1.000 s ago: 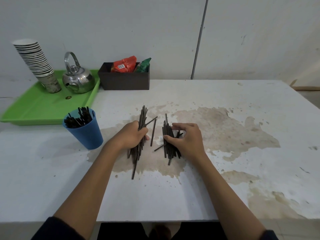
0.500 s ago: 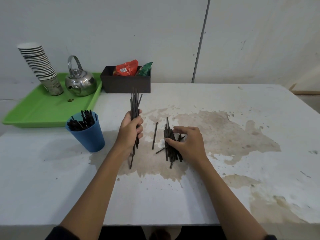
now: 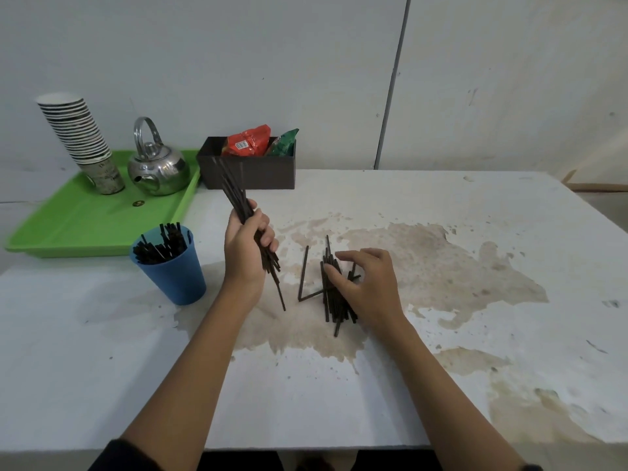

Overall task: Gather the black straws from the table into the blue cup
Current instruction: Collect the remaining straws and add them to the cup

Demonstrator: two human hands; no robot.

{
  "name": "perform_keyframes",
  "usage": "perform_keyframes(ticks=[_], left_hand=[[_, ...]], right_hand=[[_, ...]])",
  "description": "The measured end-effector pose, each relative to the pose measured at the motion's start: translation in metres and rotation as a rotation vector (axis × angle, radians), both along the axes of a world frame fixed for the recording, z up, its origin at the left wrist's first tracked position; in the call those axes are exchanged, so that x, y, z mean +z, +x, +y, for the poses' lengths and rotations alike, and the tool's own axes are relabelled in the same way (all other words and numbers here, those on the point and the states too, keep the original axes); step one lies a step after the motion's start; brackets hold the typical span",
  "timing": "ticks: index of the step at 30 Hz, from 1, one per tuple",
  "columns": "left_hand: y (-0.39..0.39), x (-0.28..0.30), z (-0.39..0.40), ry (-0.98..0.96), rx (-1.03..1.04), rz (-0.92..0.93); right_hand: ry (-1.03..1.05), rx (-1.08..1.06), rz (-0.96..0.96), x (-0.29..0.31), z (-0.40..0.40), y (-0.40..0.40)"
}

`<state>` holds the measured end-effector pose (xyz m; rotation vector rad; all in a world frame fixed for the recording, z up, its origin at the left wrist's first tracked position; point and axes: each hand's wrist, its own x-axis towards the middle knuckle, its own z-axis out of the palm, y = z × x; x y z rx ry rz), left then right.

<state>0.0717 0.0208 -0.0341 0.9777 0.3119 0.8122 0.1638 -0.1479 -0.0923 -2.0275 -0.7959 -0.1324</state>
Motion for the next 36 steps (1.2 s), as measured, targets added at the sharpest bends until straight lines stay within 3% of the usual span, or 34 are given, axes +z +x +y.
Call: perform_keyframes(ticks=[2,4,11,19,22,26,31,36], left_hand=[[0.0,0.002,0.001,-0.124,-0.039,-0.015],[0.0,0.003,0.001,-0.188,-0.074,-0.018],[-0.008,0.012,0.003,-0.196,-0.119,-0.01],[-0.015,0.016,0.009,-0.182,-0.124,0.02],[-0.017,0.009,0.009,-0.15,-0.114,0.068],[-0.023,0.0,0.016,-0.097,-0.081,0.109],[-0.034,-0.017,0.02,0.035,0.0,0.227],[-0.036,-0.03,0.01,0.141,-0.036,0.292]], right_hand=[[-0.01,0.039,-0.192,0.006,0.002,-0.01],[-0.003,0.125,-0.263,0.008,0.006,-0.025],[-0.059,0.295,-0.165,0.012,0.032,-0.056],[0.084,0.161,0.047,0.013,0.051,-0.07],[0.051,0.127,0.153,0.013,0.058,-0.074],[-0.061,0.199,0.173,0.011,0.056,-0.073],[-0.04,0.271,0.207,0.023,0.047,-0.055],[0.15,0.342,0.413,0.052,0.063,-0.045]])
